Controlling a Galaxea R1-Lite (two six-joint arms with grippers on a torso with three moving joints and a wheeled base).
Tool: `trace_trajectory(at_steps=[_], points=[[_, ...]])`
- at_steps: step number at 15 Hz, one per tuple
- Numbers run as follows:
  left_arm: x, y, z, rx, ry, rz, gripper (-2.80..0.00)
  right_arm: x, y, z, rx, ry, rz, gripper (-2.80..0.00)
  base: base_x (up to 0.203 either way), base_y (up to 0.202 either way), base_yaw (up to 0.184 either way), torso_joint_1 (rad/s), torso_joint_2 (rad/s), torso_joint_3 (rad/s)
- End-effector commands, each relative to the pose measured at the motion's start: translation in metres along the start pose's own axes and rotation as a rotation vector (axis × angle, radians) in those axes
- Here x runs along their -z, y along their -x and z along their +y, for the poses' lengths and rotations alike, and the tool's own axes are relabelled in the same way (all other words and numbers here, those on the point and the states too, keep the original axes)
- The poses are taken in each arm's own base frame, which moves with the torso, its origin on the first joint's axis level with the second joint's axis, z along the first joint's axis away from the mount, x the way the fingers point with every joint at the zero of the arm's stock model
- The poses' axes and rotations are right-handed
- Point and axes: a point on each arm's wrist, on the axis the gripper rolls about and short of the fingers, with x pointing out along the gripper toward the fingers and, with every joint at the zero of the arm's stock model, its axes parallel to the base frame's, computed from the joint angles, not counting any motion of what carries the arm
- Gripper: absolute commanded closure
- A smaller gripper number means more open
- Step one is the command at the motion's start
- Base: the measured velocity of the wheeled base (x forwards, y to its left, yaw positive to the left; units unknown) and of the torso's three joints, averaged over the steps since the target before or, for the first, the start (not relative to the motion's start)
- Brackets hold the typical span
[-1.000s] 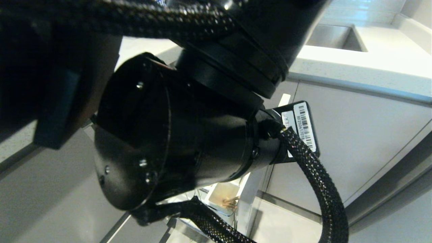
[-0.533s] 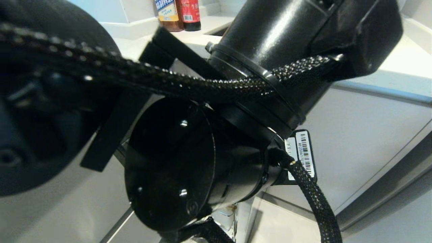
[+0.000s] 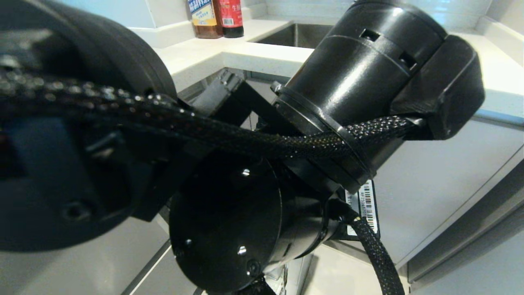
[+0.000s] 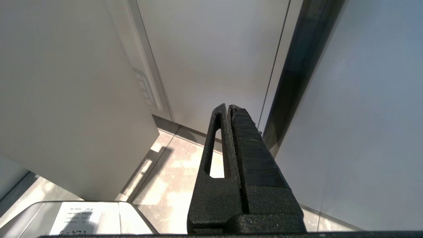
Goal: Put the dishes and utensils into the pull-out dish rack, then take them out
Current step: Close the cupboard
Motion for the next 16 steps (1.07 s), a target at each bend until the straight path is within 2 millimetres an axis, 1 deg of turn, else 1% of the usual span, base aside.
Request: trace_trajectory(at_steps=[1, 5, 8, 12, 14, 16], points=[[0.001, -0.002, 0.001, -0.014, 0.001, 0.002, 0.00, 0.000, 0.000, 0.000, -0.001, 0.000, 0.002, 0.00, 0.000, 0.000, 0.000, 0.000, 0.00, 0.000], [-0.001, -0.002, 0.007, -0.050, -0.006, 0.009, 0.00, 0.000, 0.000, 0.000, -0.001, 0.000, 0.002, 0.00, 0.000, 0.000, 0.000, 0.000, 0.00, 0.000], [-0.007, -0.005, 0.016, -0.118, 0.005, -0.028, 0.00, 0.000, 0.000, 0.000, 0.000, 0.000, 0.002, 0.00, 0.000, 0.000, 0.000, 0.000, 0.00, 0.000], [-0.012, 0.000, 0.024, -0.187, 0.000, -0.074, 0.00, 0.000, 0.000, 0.000, -0.001, 0.000, 0.002, 0.00, 0.000, 0.000, 0.000, 0.000, 0.00, 0.000], [-0.018, 0.003, 0.034, -0.230, -0.008, -0.084, 0.00, 0.000, 0.000, 0.000, -0.001, 0.000, 0.002, 0.00, 0.000, 0.000, 0.000, 0.000, 0.00, 0.000], [-0.028, 0.004, 0.049, -0.274, -0.006, -0.087, 0.00, 0.000, 0.000, 0.000, -0.001, 0.000, 0.002, 0.00, 0.000, 0.000, 0.000, 0.000, 0.00, 0.000]])
